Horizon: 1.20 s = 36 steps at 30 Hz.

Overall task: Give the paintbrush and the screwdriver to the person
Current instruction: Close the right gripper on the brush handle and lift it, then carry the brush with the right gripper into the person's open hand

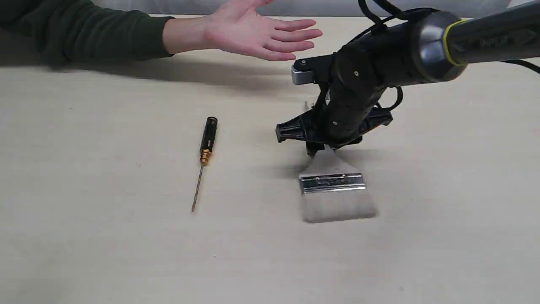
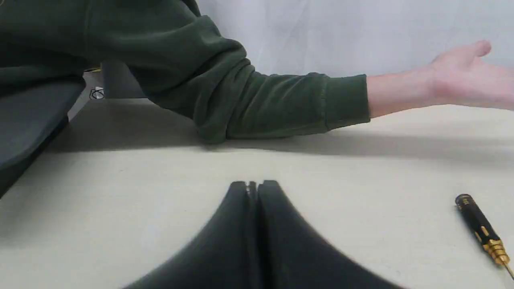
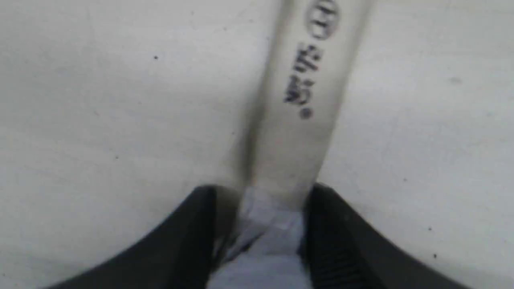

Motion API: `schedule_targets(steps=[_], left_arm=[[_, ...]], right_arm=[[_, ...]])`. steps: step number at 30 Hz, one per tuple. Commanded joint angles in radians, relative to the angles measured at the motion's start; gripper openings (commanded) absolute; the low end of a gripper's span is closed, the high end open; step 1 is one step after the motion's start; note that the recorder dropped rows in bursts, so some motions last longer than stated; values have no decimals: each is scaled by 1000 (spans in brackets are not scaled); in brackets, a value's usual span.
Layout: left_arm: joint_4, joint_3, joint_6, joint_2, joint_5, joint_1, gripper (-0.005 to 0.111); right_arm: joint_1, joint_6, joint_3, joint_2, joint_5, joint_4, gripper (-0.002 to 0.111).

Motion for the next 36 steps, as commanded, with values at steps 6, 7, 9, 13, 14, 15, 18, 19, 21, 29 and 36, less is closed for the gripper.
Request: schedule_targets(steps=[6,7,9,13,14,15,18,19,21,29,36], left_arm=[[-5,2,-2,-2,-10,-7,0],[-5,2,-2,-2,-10,-7,0],[-5,2,-2,-2,-10,-7,0],[-5,2,-2,-2,-10,-7,0],[-5,2,-2,-2,-10,-7,0],[-5,2,-2,-2,-10,-7,0],[-5,2,-2,-2,-10,-7,0],[-5,2,-2,-2,-10,-7,0],[-5,2,-2,-2,-10,-7,0],[-3,2,-2,-2,-13,-7,0],[-1,2,-2,-2,-10,-7,0]], right_arm=[[0,-35,4,0,51,-15,17],[0,-35,4,0,53,-26,13],[-2,-28,12,-4,54,-48,8],[-2,-23,42,-37,27,-73,6],[-2,-23,56,-53,13,-73,6],[-2,-23,74,-74,2,-73,6],[-2,-14,129,-152,-38,-77,6],[-2,-6,147,-176,-54,-77,6],[-2,3,197,-240,-93,-77,6],[-2,13,331,-479,-211,-77,6],[0,-3,258,-558,-241,-81,6]])
